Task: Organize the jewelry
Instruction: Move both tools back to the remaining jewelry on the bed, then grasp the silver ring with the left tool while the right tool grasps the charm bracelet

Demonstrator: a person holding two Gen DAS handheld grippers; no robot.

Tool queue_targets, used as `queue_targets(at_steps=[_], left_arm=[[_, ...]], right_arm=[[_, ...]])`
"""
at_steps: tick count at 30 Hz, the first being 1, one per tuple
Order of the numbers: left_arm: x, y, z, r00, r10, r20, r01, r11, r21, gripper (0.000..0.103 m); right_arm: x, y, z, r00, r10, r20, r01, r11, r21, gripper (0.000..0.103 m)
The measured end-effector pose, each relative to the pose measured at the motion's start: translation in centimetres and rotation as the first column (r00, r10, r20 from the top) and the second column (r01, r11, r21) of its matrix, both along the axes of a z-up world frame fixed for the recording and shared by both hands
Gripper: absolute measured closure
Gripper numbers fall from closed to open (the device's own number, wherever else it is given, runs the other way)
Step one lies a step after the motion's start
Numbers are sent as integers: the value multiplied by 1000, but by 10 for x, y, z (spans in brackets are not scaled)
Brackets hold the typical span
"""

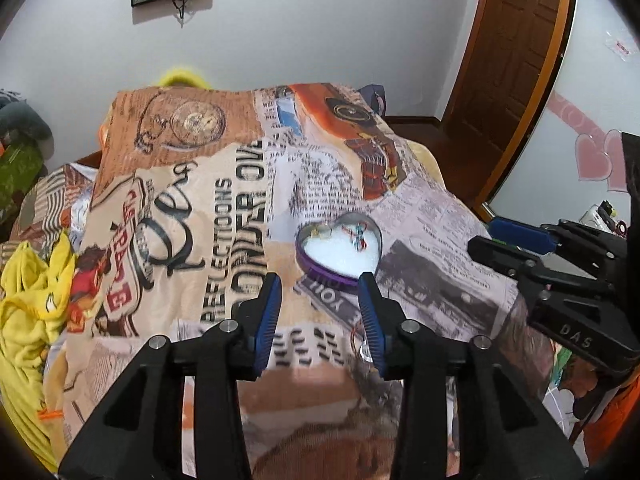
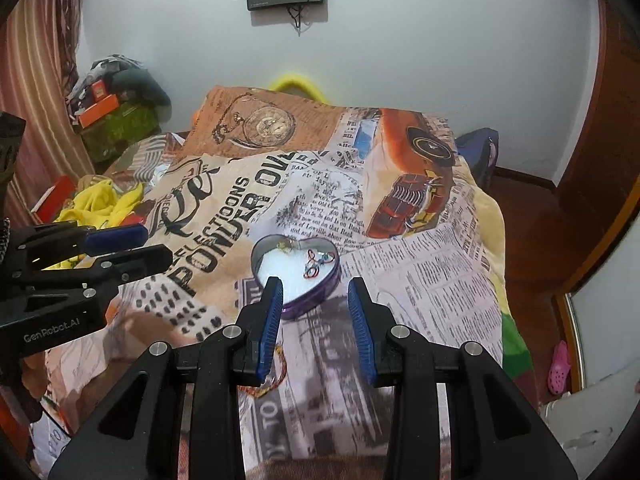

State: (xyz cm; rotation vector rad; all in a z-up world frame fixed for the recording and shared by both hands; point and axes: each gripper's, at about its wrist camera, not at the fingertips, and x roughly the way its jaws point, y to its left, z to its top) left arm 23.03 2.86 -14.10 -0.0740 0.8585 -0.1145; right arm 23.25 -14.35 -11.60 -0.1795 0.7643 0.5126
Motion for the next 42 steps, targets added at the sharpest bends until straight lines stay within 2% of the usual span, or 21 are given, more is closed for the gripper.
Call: queue_targets(at_steps=[4, 10, 19, 26, 30, 34, 36, 42], left_arm=[[-8, 2, -13, 999, 5, -36, -6, 1000, -10, 64], [-15, -2, -33, 996, -9, -85, 7, 1000, -19, 64], [-9, -29, -73, 980, -85, -180, 81, 996, -32, 64], [0, -53, -90, 968, -130, -213, 133, 991, 0, 64], [5, -57, -98, 968, -125, -220, 133, 991, 22, 65], [8, -55, -99, 972, -110, -209, 117, 993, 21, 69], [10, -54, -100, 972, -107, -209, 112, 994, 12, 82], [8, -55, -100, 974, -115, -194, 120, 993, 15, 83]], right_arm=[[-11, -1, -5, 1000, -3, 5, 3, 1000, -16, 72], [-16, -2, -24, 999, 1, -44, -2, 1000, -22, 72], [-20, -9, -58, 992, -2, -123, -2, 999, -35, 72], [-20, -20, -70, 988, -12, -155, 6, 999, -40, 72], [-18, -25, -75, 985, -13, -171, 8, 1000, -27, 72], [-18, -25, -78, 984, -9, -180, 6, 1000, -18, 72], [-18, -25, -79, 983, -6, -183, 3, 1000, -15, 72], [-17, -22, -79, 982, 3, -187, -5, 1000, -7, 72]])
